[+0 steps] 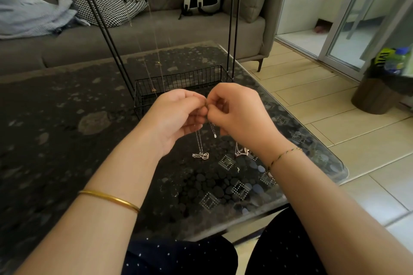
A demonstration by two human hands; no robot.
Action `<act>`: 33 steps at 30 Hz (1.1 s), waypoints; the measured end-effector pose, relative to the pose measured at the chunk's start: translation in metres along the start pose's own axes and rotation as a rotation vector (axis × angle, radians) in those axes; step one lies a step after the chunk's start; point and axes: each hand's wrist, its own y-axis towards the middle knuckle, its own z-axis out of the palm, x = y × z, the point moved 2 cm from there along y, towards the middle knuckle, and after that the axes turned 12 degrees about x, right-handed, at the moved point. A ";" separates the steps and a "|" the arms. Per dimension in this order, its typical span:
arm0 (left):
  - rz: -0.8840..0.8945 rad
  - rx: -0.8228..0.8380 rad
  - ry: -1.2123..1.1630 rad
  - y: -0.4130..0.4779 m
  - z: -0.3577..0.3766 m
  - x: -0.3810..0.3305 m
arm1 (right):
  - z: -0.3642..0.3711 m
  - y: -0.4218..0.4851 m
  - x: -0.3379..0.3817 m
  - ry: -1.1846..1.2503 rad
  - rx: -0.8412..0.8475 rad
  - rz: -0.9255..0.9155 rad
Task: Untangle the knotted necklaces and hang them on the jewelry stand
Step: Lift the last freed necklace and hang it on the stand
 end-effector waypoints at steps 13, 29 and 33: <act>0.170 -0.042 0.315 -0.006 0.000 -0.006 | -0.007 -0.002 -0.007 0.417 0.028 0.106; 0.357 -0.117 0.640 -0.012 0.001 -0.011 | -0.007 0.000 -0.012 0.417 0.044 0.193; 0.364 -0.174 0.735 -0.011 0.003 -0.011 | -0.007 -0.001 -0.009 0.289 0.019 0.112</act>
